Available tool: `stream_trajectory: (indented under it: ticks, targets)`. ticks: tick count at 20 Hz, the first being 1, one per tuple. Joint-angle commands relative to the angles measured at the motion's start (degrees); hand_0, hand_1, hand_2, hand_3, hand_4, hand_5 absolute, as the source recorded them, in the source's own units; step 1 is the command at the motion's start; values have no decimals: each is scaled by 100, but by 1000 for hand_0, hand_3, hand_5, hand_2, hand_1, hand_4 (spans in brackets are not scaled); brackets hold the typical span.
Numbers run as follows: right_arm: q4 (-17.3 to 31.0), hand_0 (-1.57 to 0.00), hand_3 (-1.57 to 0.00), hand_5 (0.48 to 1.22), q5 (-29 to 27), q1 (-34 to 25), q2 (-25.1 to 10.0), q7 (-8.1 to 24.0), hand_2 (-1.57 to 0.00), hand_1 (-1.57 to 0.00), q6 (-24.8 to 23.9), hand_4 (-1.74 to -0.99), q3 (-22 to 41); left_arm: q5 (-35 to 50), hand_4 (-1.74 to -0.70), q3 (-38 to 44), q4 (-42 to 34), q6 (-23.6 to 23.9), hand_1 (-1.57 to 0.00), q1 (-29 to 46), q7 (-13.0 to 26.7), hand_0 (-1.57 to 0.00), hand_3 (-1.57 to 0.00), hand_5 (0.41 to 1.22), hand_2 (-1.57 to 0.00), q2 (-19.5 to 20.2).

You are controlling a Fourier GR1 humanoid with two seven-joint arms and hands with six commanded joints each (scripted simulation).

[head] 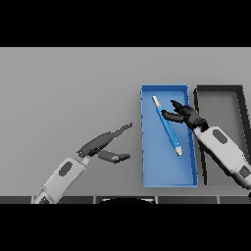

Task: Pick up the blue pipe and place it into the blue bin.

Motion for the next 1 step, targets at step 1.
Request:
stream_trajectory:
  ticks: [1]
  targets:
    - [-12, -20, -8, 769, -9, -43, -6, 28, -14, -15, 74, -1186, 7, 13, -826, -5, -40, -14, 1, 21, -9, 1, 1, 474, 1, 23]
